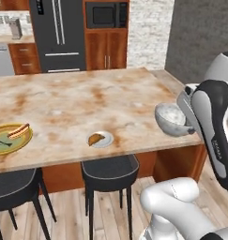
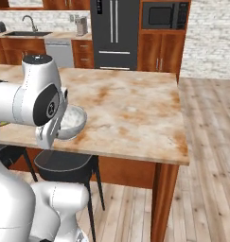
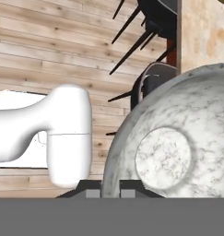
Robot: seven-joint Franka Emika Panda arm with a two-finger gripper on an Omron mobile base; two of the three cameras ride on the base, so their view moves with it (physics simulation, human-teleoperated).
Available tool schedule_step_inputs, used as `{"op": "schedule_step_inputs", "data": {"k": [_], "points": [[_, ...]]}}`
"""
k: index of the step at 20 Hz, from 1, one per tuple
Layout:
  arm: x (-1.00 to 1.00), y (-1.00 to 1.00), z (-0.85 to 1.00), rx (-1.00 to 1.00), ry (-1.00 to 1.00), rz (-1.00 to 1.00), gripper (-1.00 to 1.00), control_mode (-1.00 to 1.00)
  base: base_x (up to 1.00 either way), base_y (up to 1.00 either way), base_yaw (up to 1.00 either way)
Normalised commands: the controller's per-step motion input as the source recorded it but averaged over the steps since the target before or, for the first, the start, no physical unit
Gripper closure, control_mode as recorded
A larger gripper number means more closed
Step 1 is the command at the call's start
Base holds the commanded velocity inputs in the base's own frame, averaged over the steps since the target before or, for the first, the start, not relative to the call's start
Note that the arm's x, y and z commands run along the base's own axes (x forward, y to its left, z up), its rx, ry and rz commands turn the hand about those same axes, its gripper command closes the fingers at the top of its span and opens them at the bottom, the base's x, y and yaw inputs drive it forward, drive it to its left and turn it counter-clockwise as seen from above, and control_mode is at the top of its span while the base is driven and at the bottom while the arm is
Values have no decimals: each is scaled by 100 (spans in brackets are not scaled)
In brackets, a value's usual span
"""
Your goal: Take the smaller bowl and place it next to the appetizer plate on the dining counter , and place the larger bowl next to the plate with cooked food.
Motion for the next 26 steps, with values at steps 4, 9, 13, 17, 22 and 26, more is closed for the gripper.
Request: {"op": "schedule_step_inputs", "data": {"k": [4,9,13,17,22,26], "points": [[0,0,0,0,0,0,100,100,42,0,5],[0,0,0,0,0,0,100,100,4,1,3],[20,0,-4,0,0,0,100,-100,5,0,0],[70,0,-22,0,8,14,100,-100,0,0,0],[89,0,-66,-3,19,24,100,-100,0,0,0],[82,3,-78,-6,-4,20,100,-100,0,0,0]]}}
